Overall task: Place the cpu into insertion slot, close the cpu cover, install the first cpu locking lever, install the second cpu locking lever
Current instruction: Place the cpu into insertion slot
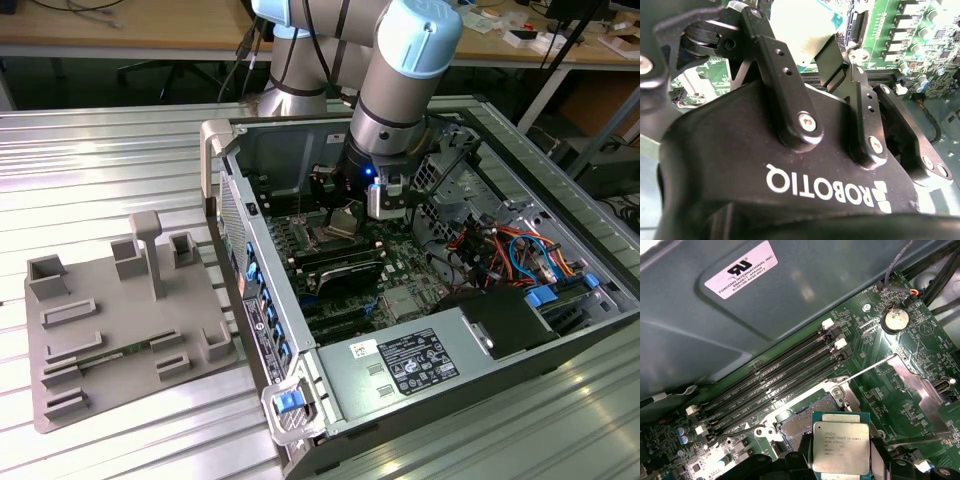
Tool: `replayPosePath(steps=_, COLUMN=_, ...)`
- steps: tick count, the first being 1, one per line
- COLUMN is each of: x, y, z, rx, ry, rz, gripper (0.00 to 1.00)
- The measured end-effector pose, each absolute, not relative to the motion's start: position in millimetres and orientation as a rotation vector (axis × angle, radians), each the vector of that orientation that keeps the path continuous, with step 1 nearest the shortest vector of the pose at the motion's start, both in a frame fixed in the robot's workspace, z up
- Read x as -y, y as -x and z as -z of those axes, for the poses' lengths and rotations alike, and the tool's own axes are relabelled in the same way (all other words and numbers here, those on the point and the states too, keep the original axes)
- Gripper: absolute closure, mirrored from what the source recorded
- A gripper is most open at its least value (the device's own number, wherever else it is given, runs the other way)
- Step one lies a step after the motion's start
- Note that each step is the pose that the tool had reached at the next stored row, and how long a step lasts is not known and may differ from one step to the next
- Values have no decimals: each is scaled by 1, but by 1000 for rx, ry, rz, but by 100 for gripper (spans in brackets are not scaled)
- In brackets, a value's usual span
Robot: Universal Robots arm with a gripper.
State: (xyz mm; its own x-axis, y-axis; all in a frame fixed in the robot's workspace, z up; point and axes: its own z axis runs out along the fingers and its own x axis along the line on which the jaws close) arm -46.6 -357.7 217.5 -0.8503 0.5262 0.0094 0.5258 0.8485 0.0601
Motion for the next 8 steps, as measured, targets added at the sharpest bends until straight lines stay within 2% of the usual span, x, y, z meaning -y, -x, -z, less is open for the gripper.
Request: replayPosePath(steps=8, x=358, y=47, z=-217, rx=-3010, ry=-868, rz=-94, gripper=45)
